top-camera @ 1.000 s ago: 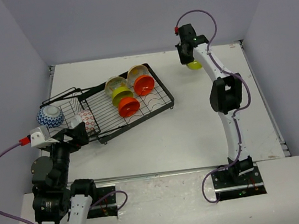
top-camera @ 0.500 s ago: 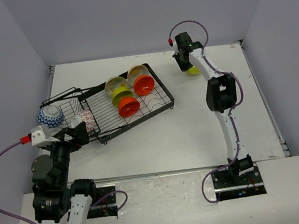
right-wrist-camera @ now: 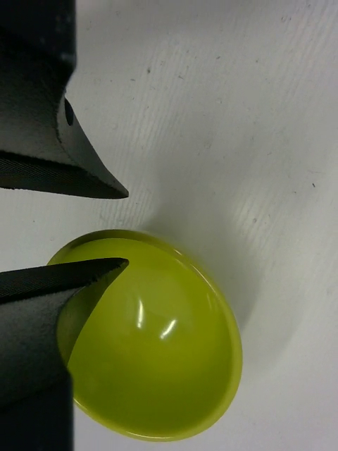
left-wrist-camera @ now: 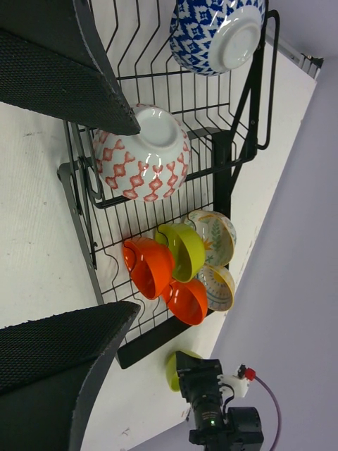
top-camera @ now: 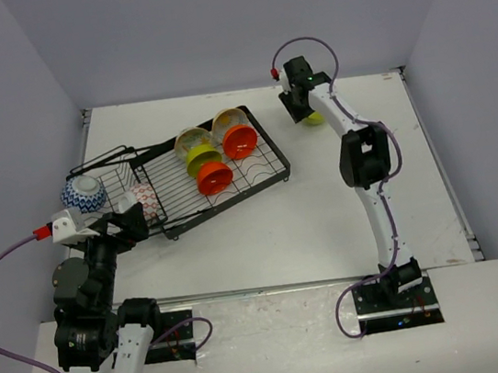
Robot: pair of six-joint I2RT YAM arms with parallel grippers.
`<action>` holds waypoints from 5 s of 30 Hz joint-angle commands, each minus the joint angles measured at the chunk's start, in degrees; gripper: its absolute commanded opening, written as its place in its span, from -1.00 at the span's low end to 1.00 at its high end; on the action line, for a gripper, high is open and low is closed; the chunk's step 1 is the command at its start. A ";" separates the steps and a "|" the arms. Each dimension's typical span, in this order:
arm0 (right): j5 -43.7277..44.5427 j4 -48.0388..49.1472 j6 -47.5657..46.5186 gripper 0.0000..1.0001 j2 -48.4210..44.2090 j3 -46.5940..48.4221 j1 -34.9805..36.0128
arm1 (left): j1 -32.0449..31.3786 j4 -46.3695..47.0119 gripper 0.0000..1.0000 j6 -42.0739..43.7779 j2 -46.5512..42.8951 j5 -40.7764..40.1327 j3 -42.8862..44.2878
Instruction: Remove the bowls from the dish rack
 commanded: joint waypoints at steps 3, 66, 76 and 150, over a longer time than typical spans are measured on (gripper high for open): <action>1.13 2.52 1.92 -0.14 -8.43 -1.28 0.75 | -0.31 2.29 1.00 1.36 0.12 0.29 -0.18; 11.06 81.26 113.81 -0.44 -31.83 -73.35 34.15 | 0.92 2.73 1.00 1.80 0.47 2.04 -0.45; 11.76 88.48 115.57 -0.77 -31.12 -76.78 35.11 | 0.92 2.65 1.00 1.80 0.12 1.96 -0.45; 4.12 12.06 23.91 -1.00 -39.70 -35.86 -11.11 | 0.84 3.44 1.00 2.24 0.38 3.54 -0.62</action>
